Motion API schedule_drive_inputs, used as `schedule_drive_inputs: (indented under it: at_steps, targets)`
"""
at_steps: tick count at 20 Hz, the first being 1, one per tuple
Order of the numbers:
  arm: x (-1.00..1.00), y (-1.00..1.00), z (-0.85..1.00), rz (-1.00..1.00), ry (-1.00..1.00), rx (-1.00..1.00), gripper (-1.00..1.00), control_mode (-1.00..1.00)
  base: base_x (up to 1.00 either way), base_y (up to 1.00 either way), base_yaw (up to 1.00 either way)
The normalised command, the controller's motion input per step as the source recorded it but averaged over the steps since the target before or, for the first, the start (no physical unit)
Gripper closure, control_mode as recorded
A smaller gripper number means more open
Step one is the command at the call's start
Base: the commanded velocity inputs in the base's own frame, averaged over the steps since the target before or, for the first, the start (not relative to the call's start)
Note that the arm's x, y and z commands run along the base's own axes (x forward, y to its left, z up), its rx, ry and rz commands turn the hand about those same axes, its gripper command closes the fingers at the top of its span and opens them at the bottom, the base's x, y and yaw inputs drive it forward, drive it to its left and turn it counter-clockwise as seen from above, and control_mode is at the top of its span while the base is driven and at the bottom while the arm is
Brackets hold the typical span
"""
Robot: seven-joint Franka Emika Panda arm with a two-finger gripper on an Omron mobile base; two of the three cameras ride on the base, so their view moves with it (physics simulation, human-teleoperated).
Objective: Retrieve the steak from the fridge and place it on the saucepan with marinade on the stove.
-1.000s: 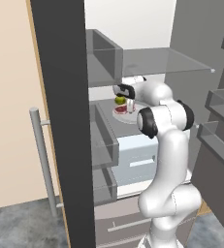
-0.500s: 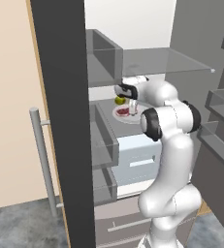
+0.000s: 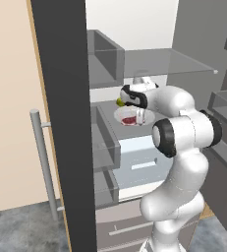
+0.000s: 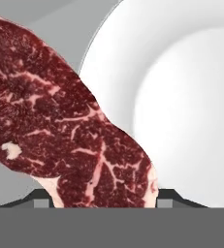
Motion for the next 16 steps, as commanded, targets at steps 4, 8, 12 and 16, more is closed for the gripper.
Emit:
schedule_drive_inputs:
  at_steps: [4,8,12,16]
  targets:
    - [-0.84,0.0,0.22,0.0,-0.05,0.0,1.0,-1.0,0.0,0.0,0.0]
    - [-0.79,0.0,0.36,0.0,-0.07,0.0,1.0,-1.0,0.0,0.0,0.0]
    - [-0.72,0.0,0.66,-0.03,-0.09,0.0,1.0,-1.0,0.0,0.0,0.0]
    - [-0.78,0.0,0.68,-0.03,-0.14,0.0,1.0,-1.0,0.0,0.0,0.0]
